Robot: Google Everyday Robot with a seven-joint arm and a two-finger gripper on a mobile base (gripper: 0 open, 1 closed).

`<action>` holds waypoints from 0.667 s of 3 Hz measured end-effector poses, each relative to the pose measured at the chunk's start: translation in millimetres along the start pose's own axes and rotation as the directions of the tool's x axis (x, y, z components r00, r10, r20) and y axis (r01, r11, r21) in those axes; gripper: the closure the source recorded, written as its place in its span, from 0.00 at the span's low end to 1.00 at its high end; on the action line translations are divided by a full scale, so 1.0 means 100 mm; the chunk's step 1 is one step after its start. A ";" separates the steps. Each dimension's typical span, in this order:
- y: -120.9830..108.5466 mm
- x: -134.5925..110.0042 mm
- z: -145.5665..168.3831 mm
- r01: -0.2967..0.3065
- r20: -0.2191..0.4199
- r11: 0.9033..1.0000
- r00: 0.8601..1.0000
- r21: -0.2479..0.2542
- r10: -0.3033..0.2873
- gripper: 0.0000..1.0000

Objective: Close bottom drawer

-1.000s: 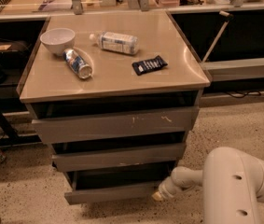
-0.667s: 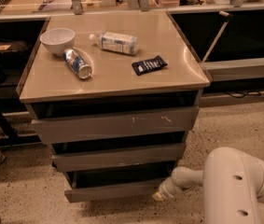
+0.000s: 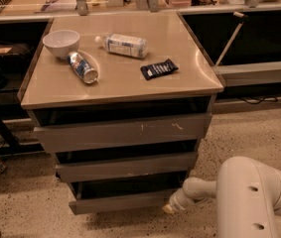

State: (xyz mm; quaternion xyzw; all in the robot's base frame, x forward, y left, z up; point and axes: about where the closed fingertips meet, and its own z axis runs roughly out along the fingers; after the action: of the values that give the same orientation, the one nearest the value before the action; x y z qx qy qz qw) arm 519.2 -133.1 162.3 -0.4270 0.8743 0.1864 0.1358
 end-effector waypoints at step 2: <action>0.00 0.00 0.00 0.000 0.000 1.000 1.000 0.000 0.000 0.00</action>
Offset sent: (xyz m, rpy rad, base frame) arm 0.0000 0.0000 0.0000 0.0000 0.0000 0.0000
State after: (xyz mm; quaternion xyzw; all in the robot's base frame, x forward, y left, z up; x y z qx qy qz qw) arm 519.0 -132.9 162.2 -0.4271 0.8743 0.1866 0.1357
